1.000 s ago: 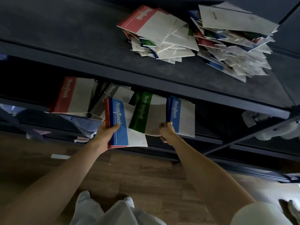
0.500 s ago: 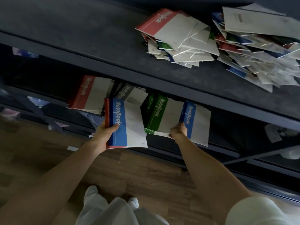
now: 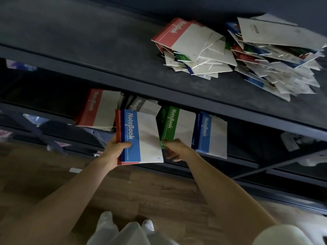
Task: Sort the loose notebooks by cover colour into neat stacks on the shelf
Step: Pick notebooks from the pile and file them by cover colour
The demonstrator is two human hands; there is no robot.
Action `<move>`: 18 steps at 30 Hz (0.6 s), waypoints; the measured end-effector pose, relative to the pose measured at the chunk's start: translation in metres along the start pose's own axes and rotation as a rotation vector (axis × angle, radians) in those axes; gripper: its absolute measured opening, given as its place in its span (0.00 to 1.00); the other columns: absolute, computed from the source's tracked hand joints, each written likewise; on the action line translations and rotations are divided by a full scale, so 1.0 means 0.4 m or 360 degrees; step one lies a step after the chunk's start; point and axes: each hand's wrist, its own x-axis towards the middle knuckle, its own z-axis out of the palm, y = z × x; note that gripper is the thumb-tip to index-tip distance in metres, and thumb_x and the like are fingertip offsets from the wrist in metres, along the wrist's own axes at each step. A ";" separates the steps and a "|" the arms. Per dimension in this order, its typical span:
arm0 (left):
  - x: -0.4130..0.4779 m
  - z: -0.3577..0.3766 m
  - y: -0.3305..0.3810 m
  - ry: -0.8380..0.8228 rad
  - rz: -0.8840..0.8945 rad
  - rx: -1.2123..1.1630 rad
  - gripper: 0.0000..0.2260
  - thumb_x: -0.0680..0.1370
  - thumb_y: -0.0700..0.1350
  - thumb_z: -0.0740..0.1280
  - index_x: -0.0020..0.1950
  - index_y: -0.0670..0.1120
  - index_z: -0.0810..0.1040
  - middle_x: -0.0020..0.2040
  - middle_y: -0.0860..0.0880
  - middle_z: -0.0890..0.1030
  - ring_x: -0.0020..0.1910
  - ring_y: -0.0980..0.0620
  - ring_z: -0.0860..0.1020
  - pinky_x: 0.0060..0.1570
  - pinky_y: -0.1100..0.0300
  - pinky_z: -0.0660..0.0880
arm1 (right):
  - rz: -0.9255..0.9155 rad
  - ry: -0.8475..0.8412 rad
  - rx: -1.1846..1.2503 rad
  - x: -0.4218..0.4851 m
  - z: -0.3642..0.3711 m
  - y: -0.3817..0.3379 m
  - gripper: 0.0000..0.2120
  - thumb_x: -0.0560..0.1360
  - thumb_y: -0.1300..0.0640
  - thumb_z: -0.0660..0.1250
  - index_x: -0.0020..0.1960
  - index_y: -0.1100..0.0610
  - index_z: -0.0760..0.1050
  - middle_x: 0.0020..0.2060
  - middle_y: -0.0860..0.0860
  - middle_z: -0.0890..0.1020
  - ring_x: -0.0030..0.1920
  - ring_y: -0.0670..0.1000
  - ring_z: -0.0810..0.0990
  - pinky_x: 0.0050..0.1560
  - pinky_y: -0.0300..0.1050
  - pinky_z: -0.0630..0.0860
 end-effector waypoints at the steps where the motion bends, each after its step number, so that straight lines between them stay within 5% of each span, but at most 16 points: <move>1: 0.001 0.000 0.006 -0.0005 0.0007 0.0007 0.19 0.76 0.34 0.65 0.64 0.48 0.69 0.54 0.47 0.76 0.51 0.46 0.75 0.43 0.51 0.72 | 0.0043 -0.0179 0.0098 -0.020 0.013 -0.007 0.13 0.78 0.48 0.64 0.46 0.58 0.71 0.35 0.52 0.74 0.34 0.50 0.75 0.39 0.43 0.75; 3: 0.008 -0.002 0.013 -0.0043 0.0032 0.0061 0.22 0.76 0.34 0.65 0.68 0.47 0.68 0.58 0.46 0.75 0.54 0.45 0.74 0.47 0.50 0.72 | 0.0041 -0.0299 0.0102 -0.042 0.037 -0.006 0.10 0.76 0.54 0.68 0.45 0.60 0.71 0.32 0.52 0.71 0.31 0.49 0.73 0.37 0.42 0.75; 7: 0.012 0.006 0.043 -0.0217 0.0041 0.0190 0.23 0.76 0.35 0.67 0.68 0.46 0.67 0.60 0.45 0.75 0.53 0.47 0.74 0.48 0.51 0.71 | 0.0021 -0.0059 0.0362 -0.069 0.071 0.025 0.07 0.76 0.61 0.68 0.45 0.60 0.69 0.37 0.55 0.74 0.33 0.50 0.75 0.34 0.41 0.75; 11: -0.006 0.051 0.056 -0.0392 0.0111 0.0383 0.21 0.76 0.35 0.66 0.68 0.46 0.68 0.56 0.47 0.75 0.50 0.50 0.73 0.41 0.57 0.71 | 0.0016 0.0158 0.0594 -0.118 0.064 0.075 0.11 0.78 0.63 0.64 0.59 0.62 0.69 0.46 0.56 0.74 0.36 0.50 0.76 0.36 0.41 0.77; 18: -0.029 0.166 0.008 -0.0543 -0.0011 0.0466 0.21 0.76 0.32 0.65 0.67 0.45 0.68 0.55 0.45 0.76 0.49 0.47 0.75 0.47 0.52 0.72 | 0.0094 0.0567 0.0675 -0.160 0.010 0.206 0.13 0.78 0.64 0.62 0.62 0.60 0.68 0.56 0.58 0.75 0.44 0.54 0.80 0.44 0.46 0.82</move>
